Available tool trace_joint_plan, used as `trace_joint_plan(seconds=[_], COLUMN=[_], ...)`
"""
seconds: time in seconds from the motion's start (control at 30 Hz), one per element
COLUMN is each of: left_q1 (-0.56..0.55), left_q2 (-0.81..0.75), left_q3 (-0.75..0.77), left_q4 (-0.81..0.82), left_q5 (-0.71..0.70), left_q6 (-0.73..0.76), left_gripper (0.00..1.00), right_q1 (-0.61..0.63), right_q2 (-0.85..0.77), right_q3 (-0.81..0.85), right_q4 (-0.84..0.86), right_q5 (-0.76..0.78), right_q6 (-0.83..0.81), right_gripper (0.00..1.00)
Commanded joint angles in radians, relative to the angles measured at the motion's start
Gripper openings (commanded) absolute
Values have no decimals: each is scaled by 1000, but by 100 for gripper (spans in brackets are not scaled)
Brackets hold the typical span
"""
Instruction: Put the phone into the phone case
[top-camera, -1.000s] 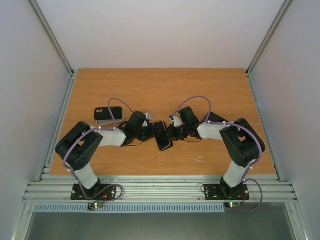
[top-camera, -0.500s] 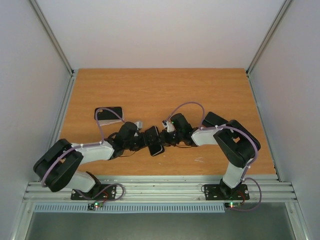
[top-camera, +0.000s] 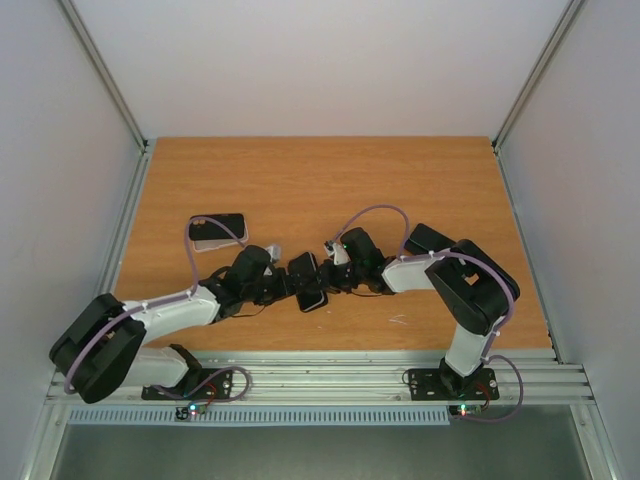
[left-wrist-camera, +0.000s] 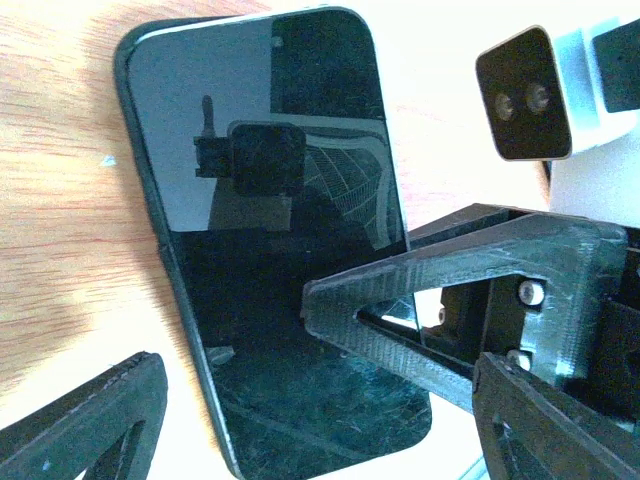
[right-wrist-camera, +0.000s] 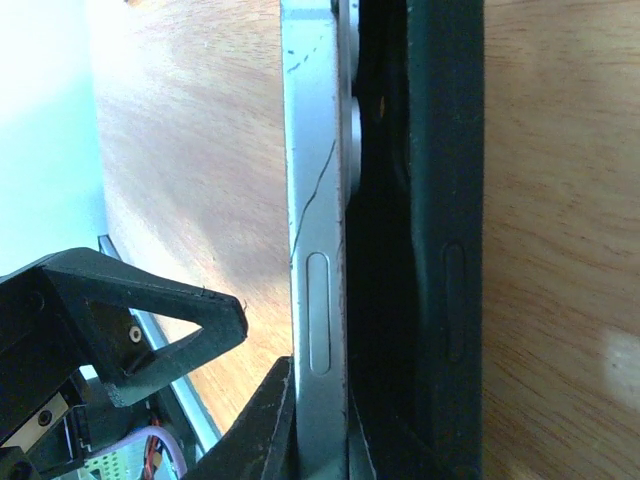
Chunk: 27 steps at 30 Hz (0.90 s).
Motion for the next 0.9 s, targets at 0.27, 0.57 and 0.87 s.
trace_joint_plan(seconds=[0.27, 0.57, 0.87], left_q1=[0, 0, 0], left_q2=[-135, -197, -117], left_q3=[-5, 6, 12], left_q4=[-158, -251, -188], left_q5=[-96, -143, -80], left_q6=[53, 95, 70], left_gripper=[89, 89, 80], right_q1=[23, 24, 43], right_q2=[-54, -137, -216], right_q3=[23, 58, 82], right_q4=[-186, -349, -552], right_q5=[95, 175, 332], right_q6=[-82, -151, -245], right_gripper=[23, 40, 43])
